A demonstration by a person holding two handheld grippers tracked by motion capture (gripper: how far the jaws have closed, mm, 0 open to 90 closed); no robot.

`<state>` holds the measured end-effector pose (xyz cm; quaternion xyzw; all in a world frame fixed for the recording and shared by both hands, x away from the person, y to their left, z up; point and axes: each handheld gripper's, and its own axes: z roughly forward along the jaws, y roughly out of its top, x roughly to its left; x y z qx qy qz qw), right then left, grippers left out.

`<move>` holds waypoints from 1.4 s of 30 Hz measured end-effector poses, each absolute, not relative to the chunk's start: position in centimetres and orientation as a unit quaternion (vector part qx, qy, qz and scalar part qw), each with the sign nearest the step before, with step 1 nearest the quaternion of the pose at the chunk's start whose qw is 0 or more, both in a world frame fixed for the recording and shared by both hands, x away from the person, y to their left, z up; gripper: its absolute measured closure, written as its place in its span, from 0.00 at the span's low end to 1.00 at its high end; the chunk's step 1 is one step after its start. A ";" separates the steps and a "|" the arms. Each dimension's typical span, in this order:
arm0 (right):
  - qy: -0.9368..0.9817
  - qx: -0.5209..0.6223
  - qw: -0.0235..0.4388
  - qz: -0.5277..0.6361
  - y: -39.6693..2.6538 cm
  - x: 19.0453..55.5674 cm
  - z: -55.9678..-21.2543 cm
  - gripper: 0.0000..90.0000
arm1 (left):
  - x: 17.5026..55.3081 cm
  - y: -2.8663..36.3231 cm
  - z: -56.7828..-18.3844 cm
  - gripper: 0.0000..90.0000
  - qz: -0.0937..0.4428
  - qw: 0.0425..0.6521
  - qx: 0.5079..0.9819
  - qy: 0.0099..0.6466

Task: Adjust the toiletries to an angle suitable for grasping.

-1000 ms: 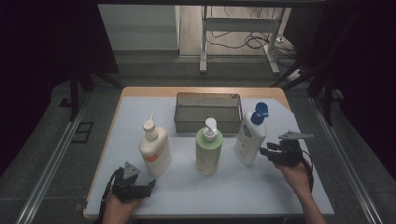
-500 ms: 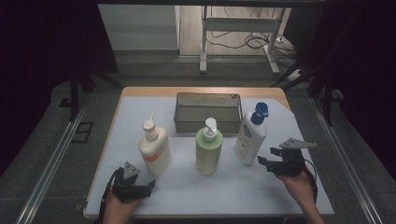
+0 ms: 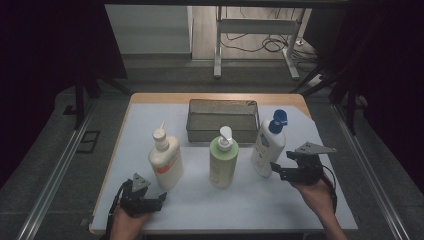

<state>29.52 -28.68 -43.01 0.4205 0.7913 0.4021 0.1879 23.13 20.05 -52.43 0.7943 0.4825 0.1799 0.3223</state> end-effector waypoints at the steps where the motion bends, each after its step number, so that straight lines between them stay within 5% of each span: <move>1: 0.791 0.420 0.188 0.402 -28.7 29.5 -43.0 0.27 | 23.1 20.0 -52.4 0.13 0.180 0.322 0.794 0.483; 31: 0.776 0.443 0.215 0.394 -25.4 32.8 -39.5 0.23 | 23.1 20.0 -52.4 0.13 0.180 0.323 0.794 0.483; 42: 0.764 0.454 0.219 0.402 -24.3 33.8 -39.5 0.31 | 23.1 20.1 -52.4 0.13 0.180 0.323 0.794 0.482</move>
